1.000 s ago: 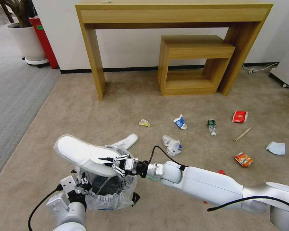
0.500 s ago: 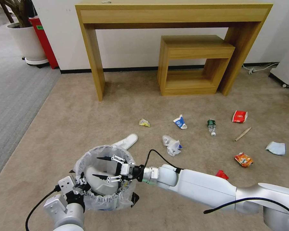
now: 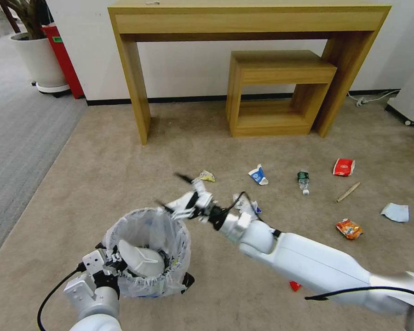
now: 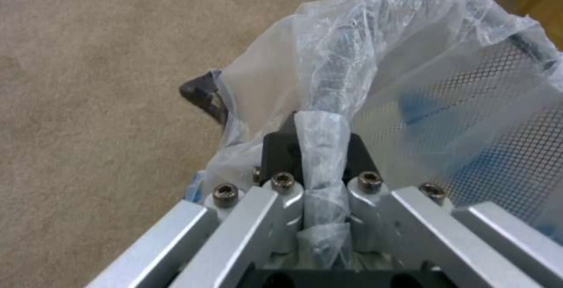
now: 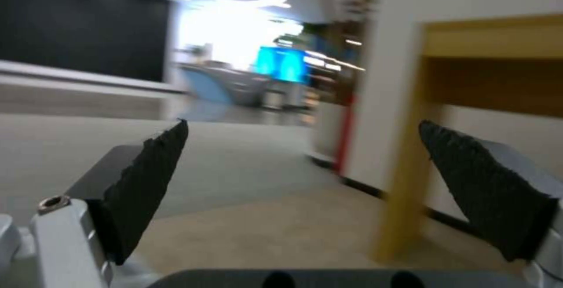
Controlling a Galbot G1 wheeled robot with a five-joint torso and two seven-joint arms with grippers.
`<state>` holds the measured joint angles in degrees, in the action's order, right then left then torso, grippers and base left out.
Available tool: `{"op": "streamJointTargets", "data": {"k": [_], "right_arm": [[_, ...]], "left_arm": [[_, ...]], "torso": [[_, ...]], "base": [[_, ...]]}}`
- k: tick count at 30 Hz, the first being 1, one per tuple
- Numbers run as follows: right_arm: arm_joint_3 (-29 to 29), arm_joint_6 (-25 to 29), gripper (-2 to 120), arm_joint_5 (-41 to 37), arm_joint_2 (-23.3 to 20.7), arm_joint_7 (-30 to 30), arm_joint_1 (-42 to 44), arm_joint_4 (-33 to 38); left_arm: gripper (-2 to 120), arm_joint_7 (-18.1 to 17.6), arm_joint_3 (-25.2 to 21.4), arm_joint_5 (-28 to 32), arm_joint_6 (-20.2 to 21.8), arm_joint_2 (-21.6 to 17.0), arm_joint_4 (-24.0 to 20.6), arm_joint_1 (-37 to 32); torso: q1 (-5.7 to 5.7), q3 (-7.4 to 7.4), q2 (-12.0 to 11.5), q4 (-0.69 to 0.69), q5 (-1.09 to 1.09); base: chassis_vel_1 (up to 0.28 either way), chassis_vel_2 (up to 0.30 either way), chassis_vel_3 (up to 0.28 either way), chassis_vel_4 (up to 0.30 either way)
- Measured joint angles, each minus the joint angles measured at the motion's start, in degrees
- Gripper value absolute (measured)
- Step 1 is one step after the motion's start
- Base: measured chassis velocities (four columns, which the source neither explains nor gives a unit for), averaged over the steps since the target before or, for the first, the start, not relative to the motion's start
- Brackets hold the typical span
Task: Pick up the trash bin and place the garbage on the floor into it.
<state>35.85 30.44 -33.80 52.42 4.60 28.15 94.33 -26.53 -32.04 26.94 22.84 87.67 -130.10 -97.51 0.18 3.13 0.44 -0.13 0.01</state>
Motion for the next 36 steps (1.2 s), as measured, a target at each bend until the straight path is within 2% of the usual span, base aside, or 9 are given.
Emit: {"op": "streamJointTargets", "data": {"k": [2, 5, 6, 9, 13, 16, 20, 26, 36], "right_arm": [[-2.3, -1.1, 100, -0.2, -1.2, 2.5, 1.7, 1.1], [-9.7, -3.4, 100, -0.4, -5.0, 7.0, 7.5, 4.1], [-9.7, -3.4, 100, -0.4, -5.0, 7.0, 7.5, 4.1], [-16.4, -5.5, 100, -0.4, -9.8, 10.6, 14.5, 6.9], [-19.9, -7.6, 100, -2.4, -13.5, 13.8, 19.8, 9.3], [-28.2, -9.0, 100, -3.7, -17.6, 16.4, 28.6, 11.0], [-32.9, -9.9, 100, -4.4, -18.8, 17.3, 32.6, 11.8], [-43.6, -14.1, 100, -6.4, -20.2, 22.5, 45.0, 13.9], [-48.4, -21.7, 100, -9.3, -19.5, 31.3, 53.2, 13.8]], "left_arm": [[3, 0.0, -0.1, 0.1, 0.0, -0.1, 0.3, 0.2], [3, 0.0, -0.5, 0.3, -0.1, -0.6, 1.1, 0.8], [3, 0.0, -0.5, 0.3, -0.1, -0.6, 1.1, 0.8], [3, 0.0, -0.8, 0.5, -0.2, -1.0, 1.6, 1.2], [3, 0.0, -0.8, 0.6, -0.2, -1.1, 2.0, 1.5], [3, -0.1, -0.5, 0.6, -0.2, -1.0, 2.7, 1.8], [3, -0.1, -0.5, 0.6, -0.3, -1.0, 2.8, 1.9], [3, -0.1, -0.7, 0.9, -0.4, -1.6, 3.3, 2.1], [3, -0.1, -0.5, 0.8, -0.4, -1.5, 4.4, 2.8]], "torso": [[0.0, 0.0, 0.0, 0.0, 0.0], [0.0, 0.0, 0.0, -0.01, 0.01], [0.0, 0.0, 0.0, -0.01, 0.01], [0.0, 0.0, 0.0, -0.02, 0.01], [0.0, -0.01, 0.0, -0.01, 0.0], [0.0, -0.01, 0.0, -0.03, 0.0], [0.0, -0.01, 0.0, -0.01, -0.01], [0.0, -0.01, 0.0, -0.01, 0.01], [-0.01, -0.01, 0.0, -0.01, -0.01]], "base": [[0.0, 0.0, 0.0, 0.0], [0.0, 0.0, 0.0, 0.0], [0.0, 0.0, 0.0, 0.0], [0.0, 0.0, 0.0, 0.0], [0.0, 0.0, 0.0, 0.0], [0.0, 0.0, 0.0, 0.0], [0.0, 0.0, 0.0, 0.0], [0.0, 0.0, 0.0, 0.0], [0.0, 0.0, 0.0, 0.0]]}}
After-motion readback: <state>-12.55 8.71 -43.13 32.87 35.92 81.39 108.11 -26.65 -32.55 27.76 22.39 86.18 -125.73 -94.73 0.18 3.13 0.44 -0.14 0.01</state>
